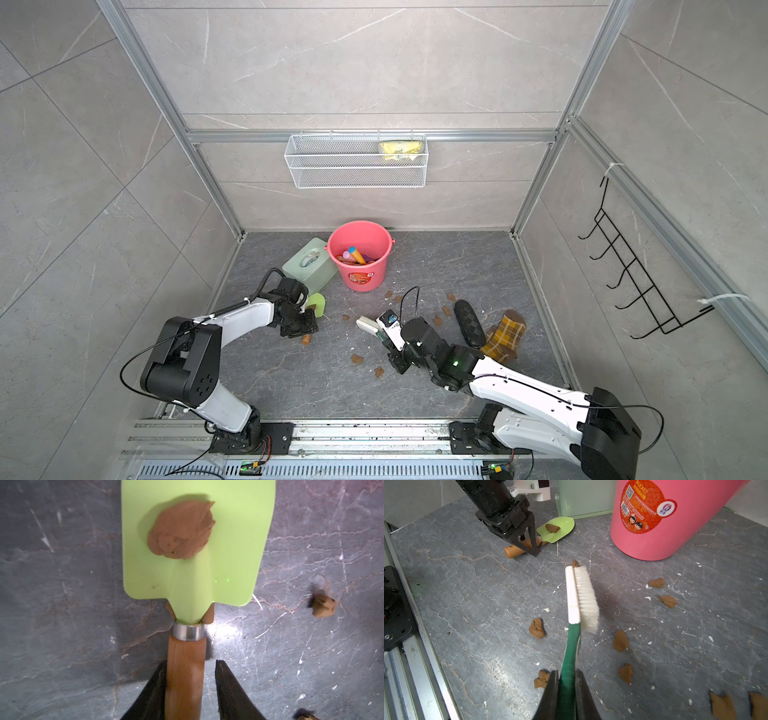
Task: Brush the soil off the hand trowel and place it into the bucket
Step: Pick up the hand trowel from the center of the board.
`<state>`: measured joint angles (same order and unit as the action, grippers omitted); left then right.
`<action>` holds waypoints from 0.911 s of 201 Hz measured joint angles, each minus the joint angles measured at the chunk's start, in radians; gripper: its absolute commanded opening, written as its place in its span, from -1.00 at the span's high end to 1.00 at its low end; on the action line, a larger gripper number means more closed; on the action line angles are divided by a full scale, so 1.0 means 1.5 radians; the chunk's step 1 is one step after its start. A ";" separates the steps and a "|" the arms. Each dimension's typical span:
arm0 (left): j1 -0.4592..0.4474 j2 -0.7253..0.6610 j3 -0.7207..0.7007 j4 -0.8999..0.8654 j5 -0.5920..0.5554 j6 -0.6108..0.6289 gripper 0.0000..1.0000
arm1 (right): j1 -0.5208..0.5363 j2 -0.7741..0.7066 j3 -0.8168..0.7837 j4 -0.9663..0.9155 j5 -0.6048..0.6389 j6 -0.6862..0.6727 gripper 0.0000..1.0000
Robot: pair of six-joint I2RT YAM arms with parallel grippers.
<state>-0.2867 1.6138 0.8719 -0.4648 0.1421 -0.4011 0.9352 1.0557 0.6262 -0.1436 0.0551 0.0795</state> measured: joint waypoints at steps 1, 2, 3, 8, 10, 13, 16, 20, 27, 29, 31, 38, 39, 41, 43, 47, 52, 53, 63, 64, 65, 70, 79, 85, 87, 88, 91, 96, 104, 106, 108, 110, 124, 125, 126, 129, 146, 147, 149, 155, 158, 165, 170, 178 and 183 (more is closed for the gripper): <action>0.000 0.000 0.000 0.000 0.000 0.000 0.23 | 0.000 0.000 0.000 0.000 0.000 0.000 1.00; 0.000 0.000 0.000 0.000 0.000 0.000 0.23 | 0.000 0.000 0.000 0.000 0.000 0.000 1.00; 0.000 0.000 0.000 0.001 0.000 -0.002 0.23 | 0.000 0.000 0.000 0.000 0.000 0.000 1.00; 0.000 0.000 -0.001 0.002 0.000 -0.003 0.24 | 0.000 0.001 0.000 0.000 0.000 0.000 1.00; 0.001 0.000 -0.001 0.002 0.000 -0.004 0.24 | 0.000 0.002 0.000 0.000 0.000 0.000 1.00; 0.001 0.000 -0.001 0.003 0.000 -0.005 0.24 | 0.000 0.002 0.000 0.000 0.000 0.000 1.00; 0.001 0.000 -0.002 0.003 0.000 -0.006 0.24 | 0.000 0.002 0.000 0.000 0.000 0.000 1.00; 0.001 -0.001 -0.003 0.005 0.000 -0.008 0.24 | 0.000 0.003 0.000 0.000 0.000 0.000 1.00; 0.001 -0.003 -0.005 0.008 0.000 -0.010 0.24 | 0.000 0.003 0.000 0.000 0.000 0.001 1.00; 0.001 -0.004 -0.007 0.009 0.000 -0.010 0.24 | 0.000 0.003 0.000 0.000 0.000 0.001 1.00; 0.001 -0.005 -0.008 0.010 0.000 -0.010 0.24 | 0.000 0.003 0.000 0.000 0.000 0.001 1.00; 0.001 -0.008 -0.012 0.015 0.000 -0.011 0.23 | 0.000 0.003 0.000 0.001 0.000 0.002 1.00; 0.001 -0.008 -0.012 0.015 0.000 -0.011 0.23 | -0.001 0.003 0.000 0.001 0.000 0.002 1.00; 0.001 -0.009 -0.014 0.017 0.000 -0.012 0.23 | -0.001 0.003 0.000 0.001 0.000 0.003 1.00; 0.001 -0.010 -0.016 0.018 0.000 -0.012 0.22 | -0.001 0.003 0.000 0.001 0.000 0.003 1.00; 0.001 -0.013 -0.018 0.021 0.000 -0.012 0.22 | -0.001 0.003 0.000 0.001 0.000 0.003 1.00; 0.001 -0.016 -0.022 0.025 0.000 -0.013 0.22 | -0.001 0.003 0.000 0.002 0.000 0.003 1.00; 0.001 -0.017 -0.023 0.027 0.000 -0.013 0.22 | -0.001 0.003 0.000 0.002 0.000 0.003 1.00; 0.000 -0.022 -0.031 0.034 0.000 -0.016 0.22 | -0.002 0.003 0.000 0.003 0.000 0.005 1.00; 0.000 -0.022 -0.031 0.035 0.000 -0.016 0.22 | -0.002 0.003 0.000 0.003 0.000 0.005 1.00; 0.000 -0.023 -0.032 0.036 0.000 -0.017 0.22 | -0.002 0.003 0.000 0.004 0.000 0.005 1.00; 0.000 -0.025 -0.035 0.039 0.000 -0.018 0.22 | -0.002 0.003 0.000 0.004 0.000 0.005 1.00; 0.000 -0.029 -0.040 0.046 0.000 -0.020 0.22 | -0.002 0.003 0.000 0.005 0.000 0.006 1.00; 0.000 -0.031 -0.043 0.049 0.000 -0.022 0.22 | -0.002 0.003 0.000 0.005 0.000 0.006 1.00; -0.001 -0.032 -0.044 0.050 0.000 -0.022 0.22 | -0.002 0.003 0.000 0.005 0.000 0.007 1.00; -0.001 -0.032 -0.044 0.050 0.000 -0.022 0.22 | -0.002 0.003 0.000 0.005 0.000 0.007 1.00; -0.001 -0.033 -0.045 0.051 0.000 -0.023 0.22 | -0.002 0.003 0.000 0.005 0.000 0.007 1.00; -0.001 -0.034 -0.047 0.053 0.000 -0.024 0.23 | -0.002 0.003 0.000 0.005 0.000 0.008 1.00; -0.001 -0.035 -0.049 0.055 0.000 -0.025 0.23 | -0.003 0.004 0.000 0.005 0.000 0.008 1.00; -0.001 -0.036 -0.049 0.056 0.000 -0.026 0.23 | -0.003 0.004 0.000 0.005 0.000 0.008 1.00; -0.001 -0.036 -0.050 0.056 0.000 -0.026 0.23 | -0.003 0.004 0.000 0.005 0.000 0.008 1.00; -0.001 -0.036 -0.050 0.056 0.000 -0.026 0.22 | -0.003 0.004 0.000 0.005 0.000 0.009 1.00; -0.001 -0.040 -0.053 0.058 0.000 -0.029 0.23 | -0.003 0.004 0.000 0.005 0.000 0.010 1.00; -0.002 -0.040 -0.053 0.058 0.000 -0.029 0.23 | -0.003 0.004 0.000 0.005 0.000 0.010 1.00; -0.002 -0.040 -0.054 0.058 0.000 -0.029 0.23 | -0.003 0.004 0.000 0.005 0.000 0.010 1.00; -0.002 -0.041 -0.054 0.058 0.000 -0.030 0.23 | -0.003 0.004 0.000 0.005 0.000 0.010 1.00; -0.006 -0.046 -0.058 0.056 0.000 -0.030 0.23 | -0.003 0.004 0.000 0.005 0.000 0.010 1.00; -0.006 -0.047 -0.059 0.056 0.000 -0.030 0.23 | -0.003 0.004 0.000 0.005 0.000 0.010 1.00; -0.006 -0.047 -0.060 0.056 0.000 -0.030 0.23 | -0.003 0.004 0.000 0.005 0.000 0.011 1.00; -0.007 -0.049 -0.061 0.056 0.000 -0.030 0.24 | -0.003 0.004 0.000 0.005 0.000 0.011 1.00; -0.007 -0.050 -0.062 0.055 0.000 -0.030 0.25 | -0.003 0.005 0.000 0.005 0.000 0.012 1.00; -0.008 -0.051 -0.063 0.053 0.000 -0.030 0.27 | -0.003 0.005 0.000 0.005 0.000 0.013 1.00; -0.008 -0.052 -0.063 0.051 0.000 -0.030 0.28 | -0.003 0.006 0.000 0.005 0.000 0.013 1.00; -0.008 -0.052 -0.064 0.049 0.000 -0.030 0.29 | -0.003 0.006 0.000 0.005 0.000 0.015 1.00; -0.008 -0.053 -0.064 0.049 0.000 -0.030 0.29 | -0.003 0.006 0.000 0.006 0.000 0.015 1.00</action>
<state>-0.2989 1.5349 0.7765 -0.3920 0.1417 -0.4461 0.9306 1.0653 0.6258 -0.1352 0.0551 0.1020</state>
